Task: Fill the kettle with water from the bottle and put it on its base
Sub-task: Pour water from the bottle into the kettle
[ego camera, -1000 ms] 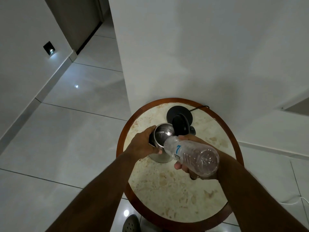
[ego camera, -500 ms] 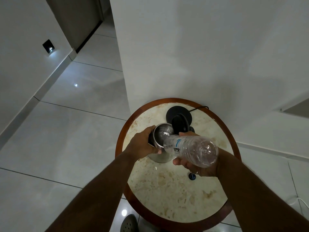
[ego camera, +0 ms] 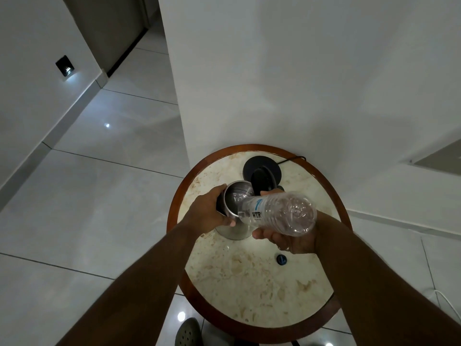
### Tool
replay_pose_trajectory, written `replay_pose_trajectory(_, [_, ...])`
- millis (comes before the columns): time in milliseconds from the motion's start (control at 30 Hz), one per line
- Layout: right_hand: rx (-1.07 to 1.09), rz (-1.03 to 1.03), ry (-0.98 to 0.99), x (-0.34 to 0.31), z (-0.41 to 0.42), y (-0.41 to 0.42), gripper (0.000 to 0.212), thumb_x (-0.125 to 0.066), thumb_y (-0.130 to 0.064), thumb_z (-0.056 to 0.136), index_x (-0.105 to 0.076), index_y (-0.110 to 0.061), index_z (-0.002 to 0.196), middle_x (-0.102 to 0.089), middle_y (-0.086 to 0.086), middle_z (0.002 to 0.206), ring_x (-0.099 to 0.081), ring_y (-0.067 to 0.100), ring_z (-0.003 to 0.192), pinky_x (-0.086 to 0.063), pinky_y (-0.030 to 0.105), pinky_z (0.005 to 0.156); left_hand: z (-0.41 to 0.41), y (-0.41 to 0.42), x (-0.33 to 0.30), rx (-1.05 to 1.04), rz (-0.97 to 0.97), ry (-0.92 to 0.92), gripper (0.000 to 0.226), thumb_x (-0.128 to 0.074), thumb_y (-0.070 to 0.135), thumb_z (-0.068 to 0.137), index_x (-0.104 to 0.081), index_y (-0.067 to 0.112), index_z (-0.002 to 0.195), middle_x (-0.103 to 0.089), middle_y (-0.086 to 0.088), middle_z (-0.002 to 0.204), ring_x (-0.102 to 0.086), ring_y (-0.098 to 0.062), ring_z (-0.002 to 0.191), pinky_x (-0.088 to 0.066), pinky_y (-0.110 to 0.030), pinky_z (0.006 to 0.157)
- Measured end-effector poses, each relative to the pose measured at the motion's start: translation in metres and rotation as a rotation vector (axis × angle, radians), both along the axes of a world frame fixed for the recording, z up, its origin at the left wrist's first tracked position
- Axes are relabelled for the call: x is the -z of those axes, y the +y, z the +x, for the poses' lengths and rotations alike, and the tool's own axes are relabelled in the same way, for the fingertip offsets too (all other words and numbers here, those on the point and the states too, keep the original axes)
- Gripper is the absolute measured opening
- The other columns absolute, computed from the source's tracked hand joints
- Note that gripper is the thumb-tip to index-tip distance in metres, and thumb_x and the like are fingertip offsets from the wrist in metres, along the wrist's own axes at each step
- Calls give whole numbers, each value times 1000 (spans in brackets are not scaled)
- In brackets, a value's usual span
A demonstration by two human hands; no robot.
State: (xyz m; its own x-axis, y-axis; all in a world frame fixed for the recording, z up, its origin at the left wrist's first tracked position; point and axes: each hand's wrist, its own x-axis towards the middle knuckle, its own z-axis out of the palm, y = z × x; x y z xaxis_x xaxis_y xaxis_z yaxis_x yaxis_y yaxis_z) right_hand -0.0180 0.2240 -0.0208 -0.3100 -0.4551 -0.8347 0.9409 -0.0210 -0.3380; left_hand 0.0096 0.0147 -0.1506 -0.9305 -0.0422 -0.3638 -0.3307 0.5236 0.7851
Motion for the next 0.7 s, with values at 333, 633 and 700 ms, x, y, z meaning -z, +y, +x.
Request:
replay_pose_trajectory(333, [-353, 146, 216, 35, 10, 9, 47, -54, -47, 88, -57, -11, 119, -71, 4, 79, -70, 16, 63, -56, 25, 50, 13, 8, -6, -237, 138, -251, 91, -88, 27, 65, -37, 21, 141, -48, -4, 143, -51, -30, 124, -45, -48, 100])
replay_pose_trajectory(633, [-513, 128, 315, 99, 70, 46, 58, -83, -42, 66, -60, -30, 117, -72, 4, 111, -69, 30, 99, -54, 52, 90, 81, 65, -8, -294, 855, -633, 64, -79, 58, 61, -68, 25, 115, -71, -5, 118, -61, -30, 116, -39, -52, 107])
replay_pose_trajectory(700, [-479, 115, 319, 108, 77, 56, 62, -85, -37, 66, -55, -34, 120, -72, 1, 112, -69, 26, 101, -52, 52, 91, 78, 79, -8, -257, 841, -606, 59, -82, 45, 63, -69, 22, 115, -69, -8, 121, -60, -31, 116, -41, -53, 106])
